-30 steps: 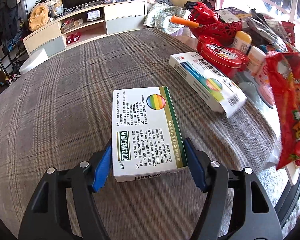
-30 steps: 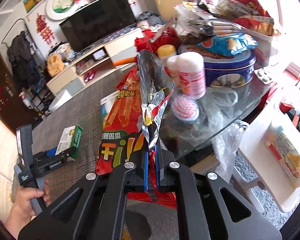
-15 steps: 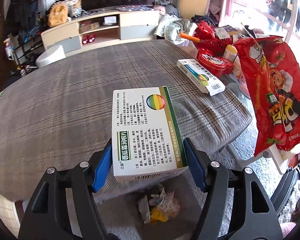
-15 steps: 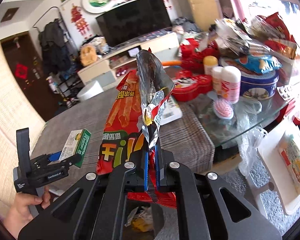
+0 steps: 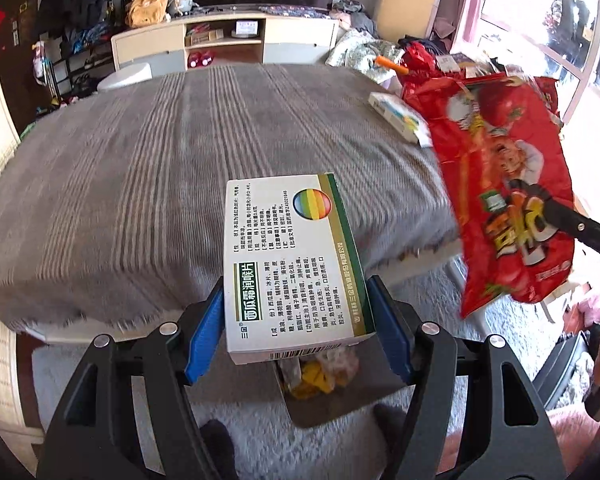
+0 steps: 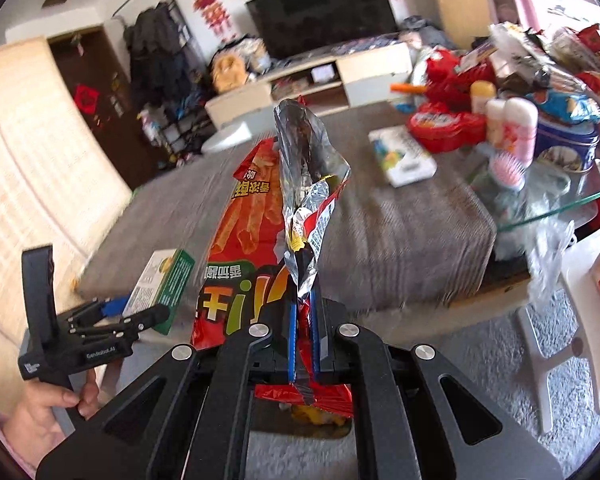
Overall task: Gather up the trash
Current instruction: 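Carry the box and chip bag over the grey bin and open both grippers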
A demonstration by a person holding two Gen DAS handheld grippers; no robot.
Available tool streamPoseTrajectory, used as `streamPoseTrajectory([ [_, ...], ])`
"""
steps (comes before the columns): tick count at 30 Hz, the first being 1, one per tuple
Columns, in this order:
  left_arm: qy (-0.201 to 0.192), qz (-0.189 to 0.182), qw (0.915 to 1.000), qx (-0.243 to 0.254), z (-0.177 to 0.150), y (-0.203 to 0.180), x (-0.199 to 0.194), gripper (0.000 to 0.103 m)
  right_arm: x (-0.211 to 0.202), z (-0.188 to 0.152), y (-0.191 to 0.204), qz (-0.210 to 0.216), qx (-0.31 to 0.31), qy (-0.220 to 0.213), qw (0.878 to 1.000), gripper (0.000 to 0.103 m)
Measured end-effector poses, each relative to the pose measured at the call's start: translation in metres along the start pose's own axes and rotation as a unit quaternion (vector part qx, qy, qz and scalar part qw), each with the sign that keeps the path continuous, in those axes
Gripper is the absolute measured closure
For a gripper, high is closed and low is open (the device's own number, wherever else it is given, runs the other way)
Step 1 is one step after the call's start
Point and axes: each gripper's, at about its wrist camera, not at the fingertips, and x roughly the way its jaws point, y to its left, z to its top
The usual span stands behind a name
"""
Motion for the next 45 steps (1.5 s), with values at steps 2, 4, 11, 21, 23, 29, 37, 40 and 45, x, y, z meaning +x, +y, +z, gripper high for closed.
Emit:
streamPoseTrajectory([
  [2,0.003,-0.006,1.0,-0.003,-0.011,0.001,0.0,0.038,0.003,-0.012,0.004,-0.001,-0.007,0.011,1.0,0.096],
  [4,0.006,-0.01,0.9999,-0.005,-0.023,0.002,0.0,0.038,0.007,-0.025,0.004,0.002,-0.009,0.022,1.0,0.096],
  [11,0.015,-0.02,0.9997,-0.005,-0.05,0.004,0.002,0.038,0.016,-0.067,0.007,0.011,-0.013,0.055,0.998,0.096],
  [21,0.04,-0.032,0.9986,-0.013,-0.093,0.0,0.018,0.038,0.037,-0.107,0.008,0.003,-0.017,0.119,0.993,0.096],
  [23,0.048,-0.036,0.9981,-0.019,-0.098,0.001,0.024,0.038,0.049,-0.117,0.009,-0.005,-0.022,0.145,0.989,0.096],
  [29,0.075,-0.038,0.9964,-0.011,-0.107,-0.009,0.053,0.038,0.094,-0.139,0.007,-0.032,-0.012,0.197,0.98,0.096],
  [37,0.115,-0.035,0.9926,-0.013,-0.108,-0.008,0.103,0.038,0.137,-0.14,0.005,-0.038,0.001,0.233,0.972,0.096],
  [40,0.133,-0.041,0.9902,-0.013,-0.112,-0.008,0.121,0.038,0.151,-0.14,-0.004,-0.036,0.022,0.243,0.969,0.096],
  [45,0.154,-0.045,0.9871,-0.01,-0.113,-0.009,0.147,0.038,0.177,-0.139,-0.019,-0.037,0.048,0.268,0.962,0.096],
])
